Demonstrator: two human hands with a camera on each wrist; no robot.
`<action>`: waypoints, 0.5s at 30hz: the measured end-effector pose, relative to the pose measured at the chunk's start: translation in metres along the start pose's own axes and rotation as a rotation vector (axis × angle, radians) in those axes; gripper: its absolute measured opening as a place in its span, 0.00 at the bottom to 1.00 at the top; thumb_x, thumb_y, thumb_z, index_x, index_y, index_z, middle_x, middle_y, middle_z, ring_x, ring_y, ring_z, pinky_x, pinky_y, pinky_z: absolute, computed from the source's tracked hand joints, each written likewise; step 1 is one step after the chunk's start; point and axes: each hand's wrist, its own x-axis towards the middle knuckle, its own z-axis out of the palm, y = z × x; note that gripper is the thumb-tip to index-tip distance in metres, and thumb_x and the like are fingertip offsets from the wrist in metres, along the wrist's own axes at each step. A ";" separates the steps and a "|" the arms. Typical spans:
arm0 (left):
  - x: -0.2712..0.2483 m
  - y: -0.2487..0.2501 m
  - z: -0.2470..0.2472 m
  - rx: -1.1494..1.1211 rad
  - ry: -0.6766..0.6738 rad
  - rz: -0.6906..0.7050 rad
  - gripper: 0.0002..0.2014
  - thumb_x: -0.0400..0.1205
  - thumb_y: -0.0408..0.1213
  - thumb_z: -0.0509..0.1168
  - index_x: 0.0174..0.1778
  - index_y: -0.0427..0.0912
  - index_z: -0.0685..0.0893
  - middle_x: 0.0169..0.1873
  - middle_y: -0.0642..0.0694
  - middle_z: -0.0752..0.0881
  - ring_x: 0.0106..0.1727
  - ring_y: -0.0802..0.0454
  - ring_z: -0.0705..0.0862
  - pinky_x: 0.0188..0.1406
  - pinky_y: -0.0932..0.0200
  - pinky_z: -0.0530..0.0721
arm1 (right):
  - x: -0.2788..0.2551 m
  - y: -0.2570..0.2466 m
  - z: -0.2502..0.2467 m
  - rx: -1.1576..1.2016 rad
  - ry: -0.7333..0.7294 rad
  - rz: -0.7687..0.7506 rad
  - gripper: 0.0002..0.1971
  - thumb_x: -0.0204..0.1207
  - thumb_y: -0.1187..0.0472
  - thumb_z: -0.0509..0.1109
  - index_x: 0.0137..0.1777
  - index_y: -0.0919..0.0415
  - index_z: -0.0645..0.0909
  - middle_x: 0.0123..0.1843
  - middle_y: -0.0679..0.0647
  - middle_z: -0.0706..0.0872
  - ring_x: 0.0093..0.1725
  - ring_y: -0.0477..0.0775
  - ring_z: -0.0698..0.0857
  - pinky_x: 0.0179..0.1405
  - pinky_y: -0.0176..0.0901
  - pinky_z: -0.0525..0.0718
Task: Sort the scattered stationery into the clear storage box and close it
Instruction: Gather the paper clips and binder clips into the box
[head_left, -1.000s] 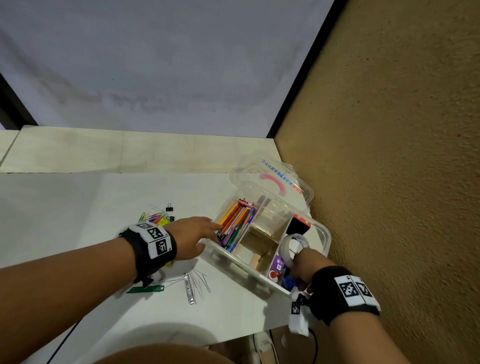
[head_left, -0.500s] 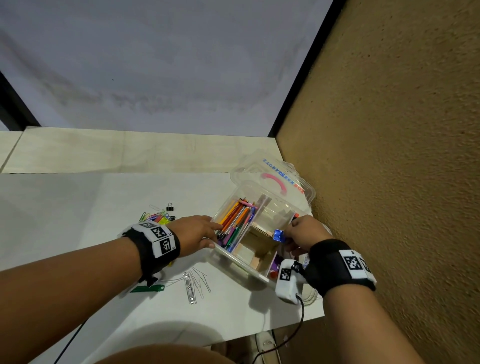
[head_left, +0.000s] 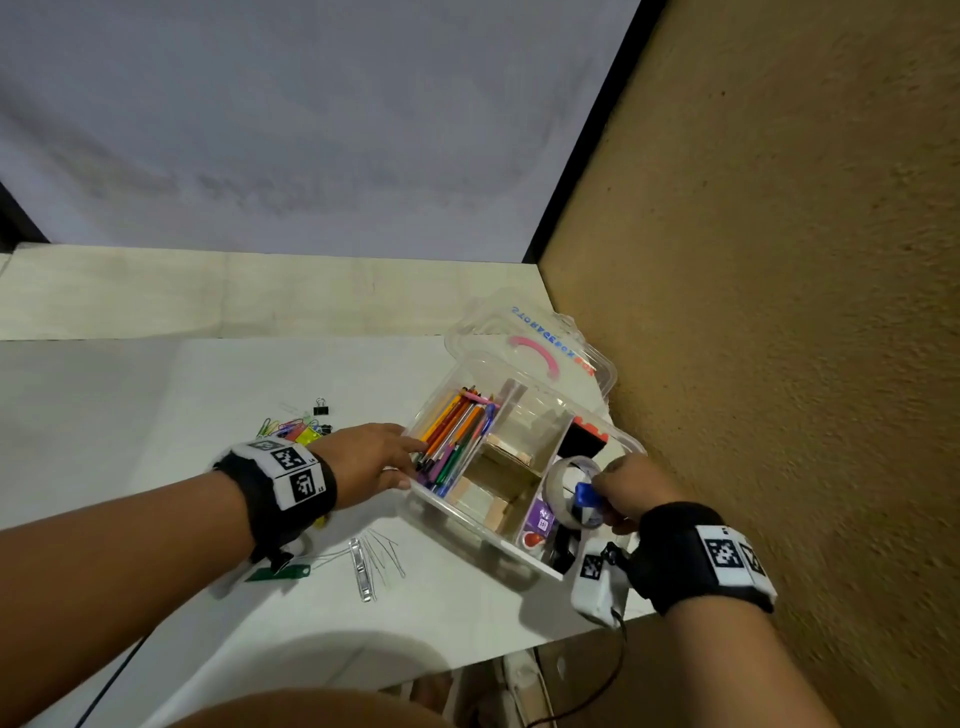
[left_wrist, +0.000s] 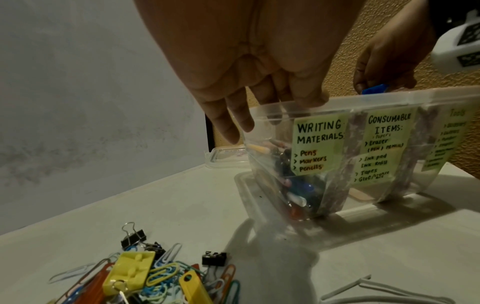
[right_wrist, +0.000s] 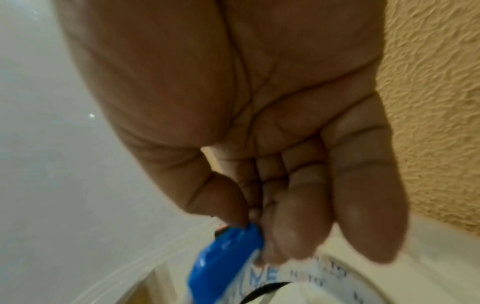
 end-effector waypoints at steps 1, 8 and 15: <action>0.000 0.000 0.000 -0.002 0.004 0.001 0.16 0.87 0.46 0.55 0.68 0.52 0.80 0.80 0.60 0.63 0.83 0.54 0.57 0.81 0.52 0.61 | 0.003 0.002 -0.002 0.014 0.033 0.005 0.09 0.79 0.68 0.61 0.37 0.66 0.76 0.30 0.62 0.81 0.28 0.58 0.80 0.32 0.46 0.80; 0.000 0.000 0.002 -0.029 0.033 -0.004 0.16 0.86 0.46 0.56 0.67 0.53 0.81 0.80 0.60 0.64 0.83 0.54 0.58 0.81 0.53 0.60 | 0.010 0.011 0.001 0.009 0.111 0.008 0.10 0.77 0.69 0.61 0.34 0.64 0.75 0.37 0.65 0.83 0.37 0.63 0.84 0.42 0.52 0.85; -0.001 0.001 0.002 -0.040 0.029 -0.009 0.16 0.86 0.46 0.56 0.67 0.52 0.81 0.80 0.61 0.64 0.83 0.55 0.58 0.81 0.53 0.60 | 0.023 0.018 0.013 0.001 0.157 0.013 0.08 0.76 0.68 0.63 0.37 0.68 0.80 0.49 0.69 0.89 0.50 0.67 0.89 0.53 0.57 0.88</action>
